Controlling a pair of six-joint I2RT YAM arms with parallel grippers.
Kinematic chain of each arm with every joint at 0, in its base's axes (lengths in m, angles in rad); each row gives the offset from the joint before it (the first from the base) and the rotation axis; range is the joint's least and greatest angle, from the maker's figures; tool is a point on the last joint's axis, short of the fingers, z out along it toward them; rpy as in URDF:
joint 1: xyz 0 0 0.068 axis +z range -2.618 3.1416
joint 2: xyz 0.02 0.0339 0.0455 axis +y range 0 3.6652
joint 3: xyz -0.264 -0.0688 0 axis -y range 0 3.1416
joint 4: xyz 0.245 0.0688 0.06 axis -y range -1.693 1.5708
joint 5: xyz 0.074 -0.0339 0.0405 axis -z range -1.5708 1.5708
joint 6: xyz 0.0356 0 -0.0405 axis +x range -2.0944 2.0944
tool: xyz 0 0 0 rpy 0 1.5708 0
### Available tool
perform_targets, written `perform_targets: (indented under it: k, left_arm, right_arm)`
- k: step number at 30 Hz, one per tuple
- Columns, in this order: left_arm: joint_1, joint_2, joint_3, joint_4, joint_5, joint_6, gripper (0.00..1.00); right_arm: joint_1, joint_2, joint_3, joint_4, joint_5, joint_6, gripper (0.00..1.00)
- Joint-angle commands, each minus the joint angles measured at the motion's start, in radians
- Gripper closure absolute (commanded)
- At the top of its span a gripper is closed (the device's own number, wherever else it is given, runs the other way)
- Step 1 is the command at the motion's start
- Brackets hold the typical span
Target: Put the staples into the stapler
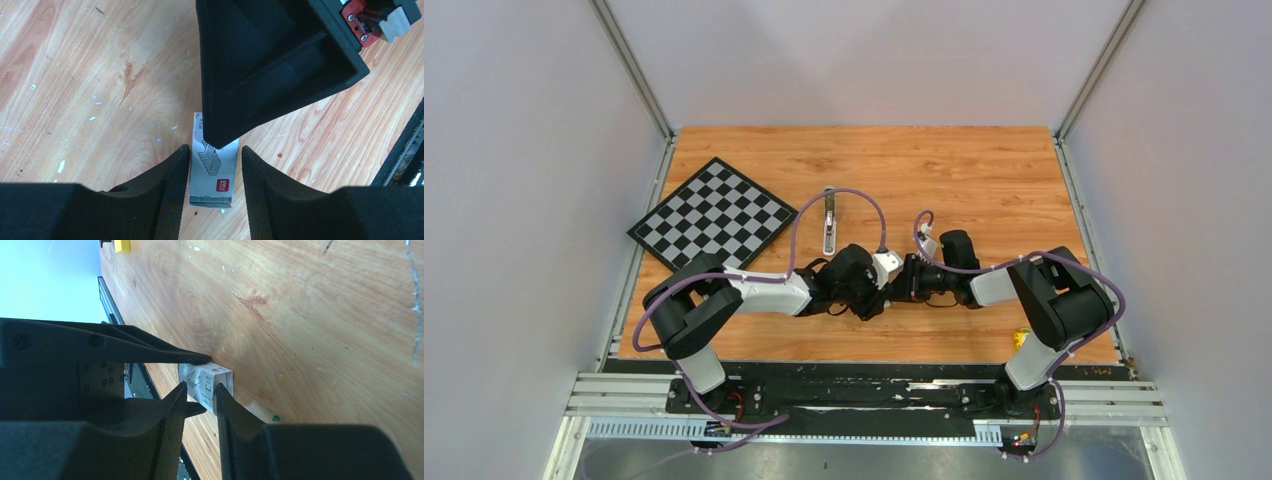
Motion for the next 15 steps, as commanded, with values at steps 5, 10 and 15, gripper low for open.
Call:
perform_targets:
  k: [5,10,15]
  left_arm:
    - [-0.015,0.019,-0.011,-0.053,0.006,-0.001,0.54]
    - [-0.016,-0.010,-0.031,-0.055,-0.002,-0.008,0.50]
    - [-0.016,-0.065,-0.082,-0.047,-0.029,-0.025,0.45]
  right_arm:
    - [-0.013,0.013,-0.017,0.011,-0.038,-0.001,0.72]
    - [-0.020,0.016,-0.025,0.026,-0.041,0.006,0.77]
    - [-0.024,0.020,-0.027,0.039,-0.049,0.007,0.88]
